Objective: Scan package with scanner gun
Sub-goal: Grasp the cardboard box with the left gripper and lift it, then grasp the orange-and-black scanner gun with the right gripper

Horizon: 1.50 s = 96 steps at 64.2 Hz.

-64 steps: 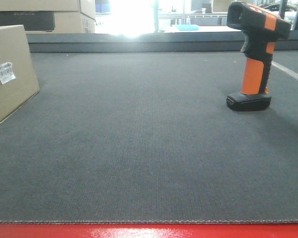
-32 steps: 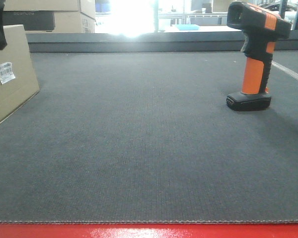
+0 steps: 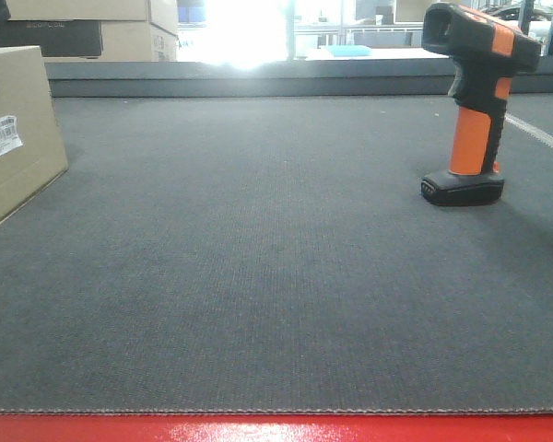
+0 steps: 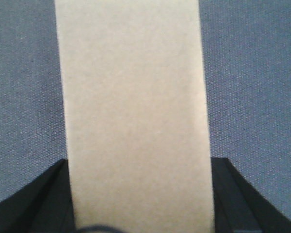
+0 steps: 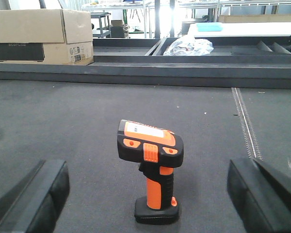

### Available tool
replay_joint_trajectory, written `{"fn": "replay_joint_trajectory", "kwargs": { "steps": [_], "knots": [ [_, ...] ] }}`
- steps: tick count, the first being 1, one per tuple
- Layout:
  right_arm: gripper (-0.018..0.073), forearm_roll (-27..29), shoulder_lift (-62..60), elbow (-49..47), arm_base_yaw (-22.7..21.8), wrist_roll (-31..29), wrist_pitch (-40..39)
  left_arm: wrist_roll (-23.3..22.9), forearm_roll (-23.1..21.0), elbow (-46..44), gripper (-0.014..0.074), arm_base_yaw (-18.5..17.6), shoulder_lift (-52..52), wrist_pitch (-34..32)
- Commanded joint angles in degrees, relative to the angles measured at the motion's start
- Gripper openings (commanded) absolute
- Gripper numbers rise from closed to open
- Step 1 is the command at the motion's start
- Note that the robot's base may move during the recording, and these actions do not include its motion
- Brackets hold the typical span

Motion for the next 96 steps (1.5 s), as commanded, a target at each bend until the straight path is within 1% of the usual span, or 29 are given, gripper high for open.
{"fn": "replay_joint_trajectory", "kwargs": {
  "steps": [1,8,13,20,21,23,24,26,32,39,43,51,58,66,75,85,96],
  "knots": [
    [0.0568,-0.46,0.27,-0.39,0.04,0.00,-0.81,-0.09,0.75,-0.53,-0.0111,0.11,-0.25,0.58],
    [0.0568,-0.46,0.27,-0.39,0.04,0.00,-0.81,-0.09,-0.69,-0.53,-0.0111,0.11,-0.87,2.64],
    [0.0568,-0.46,0.27,-0.39,0.04,0.00,-0.81,0.63,-5.04,-0.53,-0.0111,0.11,-2.50,3.31],
    [0.0568,-0.46,0.27,-0.39,0.04,0.00,-0.58,4.45,-15.36,-0.53,-0.0111,0.11,-4.96,3.57],
    [0.0568,-0.46,0.27,-0.39,0.04,0.00,-0.47,4.89,-17.85,-0.53,-0.0111,0.11,-5.25,3.69],
    [0.0568,-0.46,0.27,-0.39,0.04,0.00,-0.36,5.92,-21.02,-0.53,-0.0111,0.11,-5.81,3.69],
    [0.0568,-0.46,0.27,-0.39,0.04,0.00,-0.21,6.42,-23.36,-0.53,-0.0111,0.11,-6.15,3.72],
    [0.0568,-0.46,0.27,-0.27,0.04,0.00,-0.20,7.34,-26.36,-0.53,-0.0111,0.11,-6.68,3.94],
    [0.0568,-0.46,0.37,0.58,0.04,0.00,-0.43,8.73,-34.91,-0.53,-0.0111,0.11,-7.51,4.36],
    [0.0568,-0.61,0.50,2.64,0.04,0.00,-1.87,8.85,-41.91,-0.53,-0.0111,0.11,-7.60,4.85],
    [0.0568,-0.72,0.86,4.79,0.04,0.00,-3.90,8.85,-44.68,-0.42,-0.0111,0.11,-7.60,4.85],
    [0.0568,-1.35,2.80,8.64,0.04,0.00,-8.63,8.85,-46.94,-0.42,-0.0111,0.11,-7.60,4.85],
    [0.0568,-1.83,5.86,11.07,0.04,0.00,-13.03,8.85,-47.68,-0.42,-0.0111,0.11,-7.60,4.27],
    [0.0568,-2.39,11.02,11.67,0.04,0.00,-18.13,8.85,-47.81,-0.42,-0.0111,0.11,-7.60,3.34],
    [0.0568,-2.39,19.06,11.67,0.04,0.00,-27.37,8.75,-48.13,-0.42,-0.0111,0.11,-7.60,3.00],
    [0.0568,0.74,26.94,11.67,0.04,0.00,-35.20,8.75,-48.11,-0.42,-0.0111,0.11,-7.60,2.79],
    [0.0568,1.19,34.66,11.67,0.04,0.00,-44.88,8.75,-48.11,-0.42,-0.0111,0.11,-7.60,1.75]
  ]
}}
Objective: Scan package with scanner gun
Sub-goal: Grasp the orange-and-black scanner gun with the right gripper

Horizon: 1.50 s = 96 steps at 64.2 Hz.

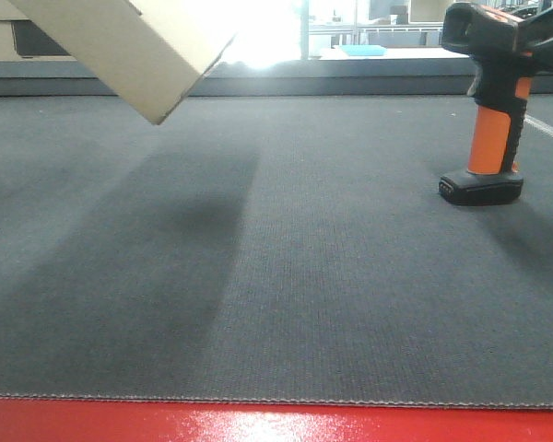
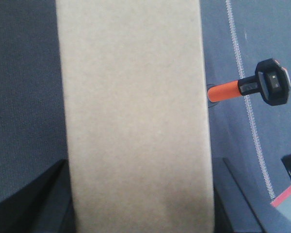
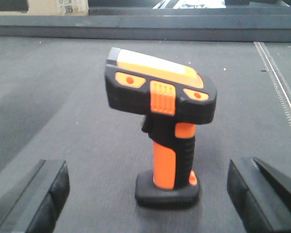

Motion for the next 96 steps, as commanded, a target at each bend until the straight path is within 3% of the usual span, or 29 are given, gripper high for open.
{"fn": "replay_joint_trajectory", "kwargs": {
  "steps": [1,8,28,96],
  "knots": [
    [0.0568,1.33,3.43,0.19,0.04,0.00,-6.57,0.28,-1.74,-0.42,-0.0111,0.01,-0.86,-1.37],
    [0.0568,3.90,7.81,0.08,0.04,0.00,-11.85,0.28,-1.74,-0.42,-0.0111,0.01,-0.86,-1.72],
    [0.0568,3.90,17.30,-0.26,0.04,0.56,-22.30,0.28,-1.74,-0.42,-0.0111,0.01,-0.86,-1.72],
    [0.0568,5.42,30.02,-14.14,0.04,0.56,-19.20,0.28,-0.65,-0.42,-0.0111,0.01,-0.86,-1.41]
  ]
}}
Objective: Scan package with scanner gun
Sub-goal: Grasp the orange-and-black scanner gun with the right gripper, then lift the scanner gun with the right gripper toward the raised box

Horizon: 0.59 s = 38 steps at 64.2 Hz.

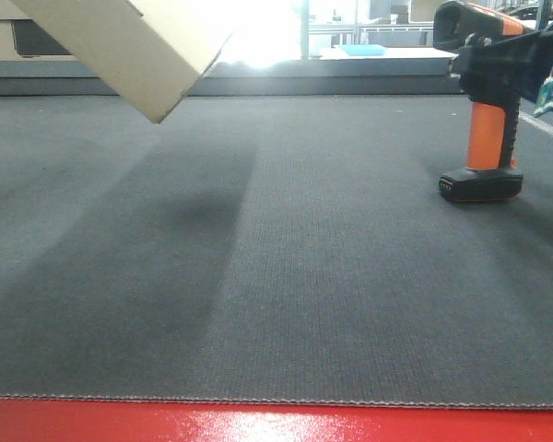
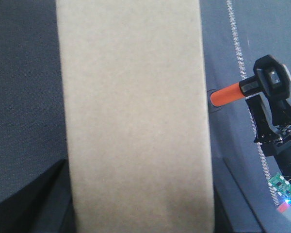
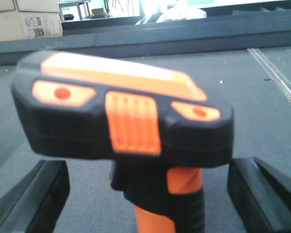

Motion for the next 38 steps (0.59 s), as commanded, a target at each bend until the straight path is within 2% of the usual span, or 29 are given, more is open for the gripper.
{"fn": "replay_joint_trajectory", "kwargs": {
  "steps": [1,38],
  "knots": [
    [0.0568,0.28,0.25,-0.43,0.04,-0.05,-0.25,0.28,-1.07,-0.42,-0.0111,0.01,-0.86,-0.29],
    [0.0568,0.28,0.25,-0.43,-0.82,-0.05,0.38,0.28,-1.07,-0.42,-0.0111,0.01,-0.86,-0.29]
  ]
}}
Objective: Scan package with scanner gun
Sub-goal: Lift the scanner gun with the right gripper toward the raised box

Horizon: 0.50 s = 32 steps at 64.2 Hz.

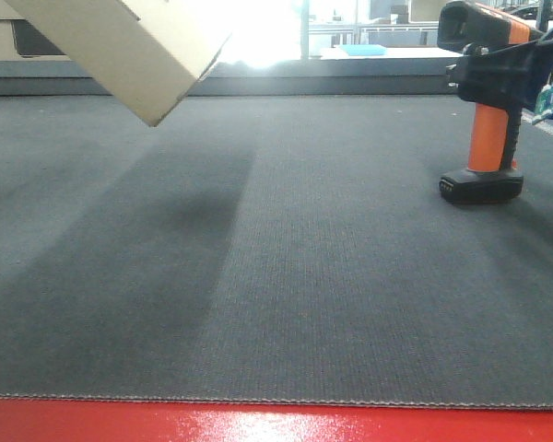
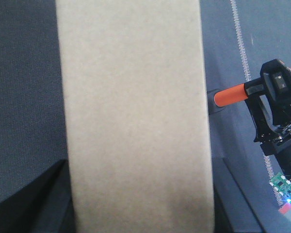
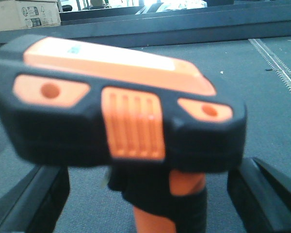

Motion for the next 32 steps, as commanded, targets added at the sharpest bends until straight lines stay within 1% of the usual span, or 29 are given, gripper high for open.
{"fn": "replay_joint_trajectory", "kwargs": {
  "steps": [1,9,32],
  "knots": [
    [0.0568,0.28,0.00,-0.34,-0.85,-0.05,-0.61,0.28,-1.53,-0.42,-0.0111,0.01,-0.86,-0.29],
    [0.0568,0.28,0.00,-0.54,-1.66,-0.05,-0.61,0.28,-1.53,-0.42,-0.0111,0.01,-0.86,-0.29],
    [0.0568,-0.24,0.00,-2.81,-1.66,-0.05,0.51,0.28,-1.53,-0.42,-0.0111,0.01,-0.86,-0.29]
  ]
}}
